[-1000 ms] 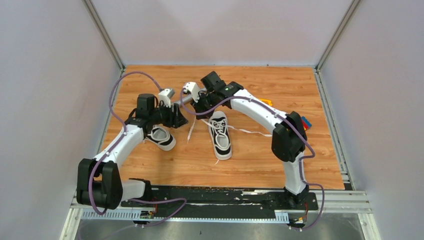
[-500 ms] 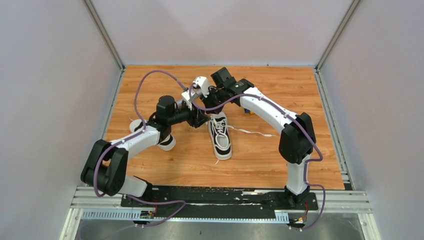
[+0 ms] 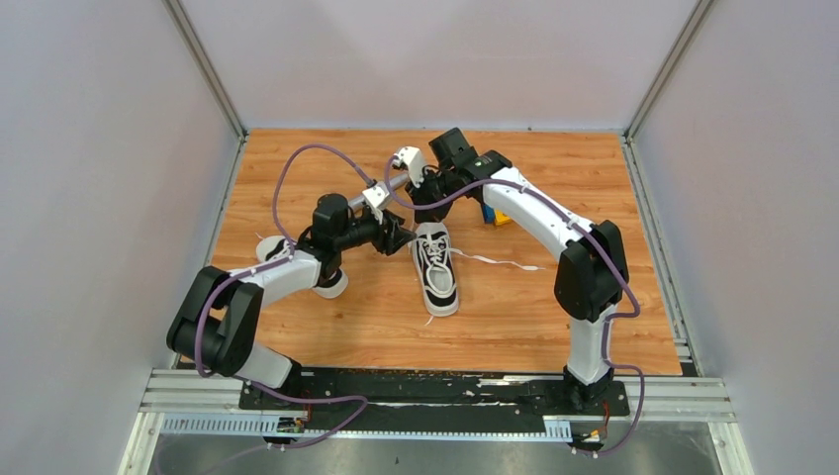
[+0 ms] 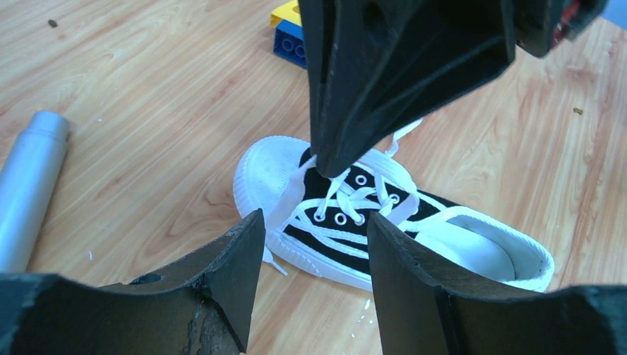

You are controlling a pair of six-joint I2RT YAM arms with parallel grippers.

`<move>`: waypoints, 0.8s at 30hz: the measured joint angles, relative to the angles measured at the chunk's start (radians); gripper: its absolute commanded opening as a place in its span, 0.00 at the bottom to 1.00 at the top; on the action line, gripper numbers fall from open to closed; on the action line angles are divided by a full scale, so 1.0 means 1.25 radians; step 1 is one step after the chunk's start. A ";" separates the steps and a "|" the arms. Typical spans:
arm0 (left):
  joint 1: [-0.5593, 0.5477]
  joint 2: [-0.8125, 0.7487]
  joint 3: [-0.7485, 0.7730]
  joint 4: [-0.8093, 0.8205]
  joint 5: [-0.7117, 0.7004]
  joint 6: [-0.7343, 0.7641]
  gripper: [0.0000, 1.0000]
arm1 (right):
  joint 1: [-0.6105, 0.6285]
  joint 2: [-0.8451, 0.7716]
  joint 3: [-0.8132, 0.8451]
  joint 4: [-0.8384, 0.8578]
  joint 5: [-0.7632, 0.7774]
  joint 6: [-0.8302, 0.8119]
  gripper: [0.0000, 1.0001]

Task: Tie the shoes
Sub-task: Wrap the shoelace around the shoelace.

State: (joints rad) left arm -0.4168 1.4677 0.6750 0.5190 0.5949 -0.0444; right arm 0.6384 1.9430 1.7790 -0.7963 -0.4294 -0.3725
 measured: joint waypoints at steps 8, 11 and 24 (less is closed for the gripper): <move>0.000 0.032 -0.006 0.080 0.068 0.037 0.58 | -0.036 -0.003 -0.005 0.000 -0.097 -0.024 0.02; 0.000 0.066 -0.005 0.108 0.085 0.051 0.53 | -0.043 -0.017 -0.030 -0.001 -0.125 -0.051 0.01; 0.011 0.137 0.044 0.134 0.169 0.116 0.29 | -0.048 -0.039 -0.069 -0.014 -0.187 -0.132 0.01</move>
State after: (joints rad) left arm -0.4026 1.6394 0.7303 0.6865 0.8059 0.1005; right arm 0.5789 1.8946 1.6928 -0.8139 -0.6628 -0.5381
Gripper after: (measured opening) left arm 0.331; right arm 0.016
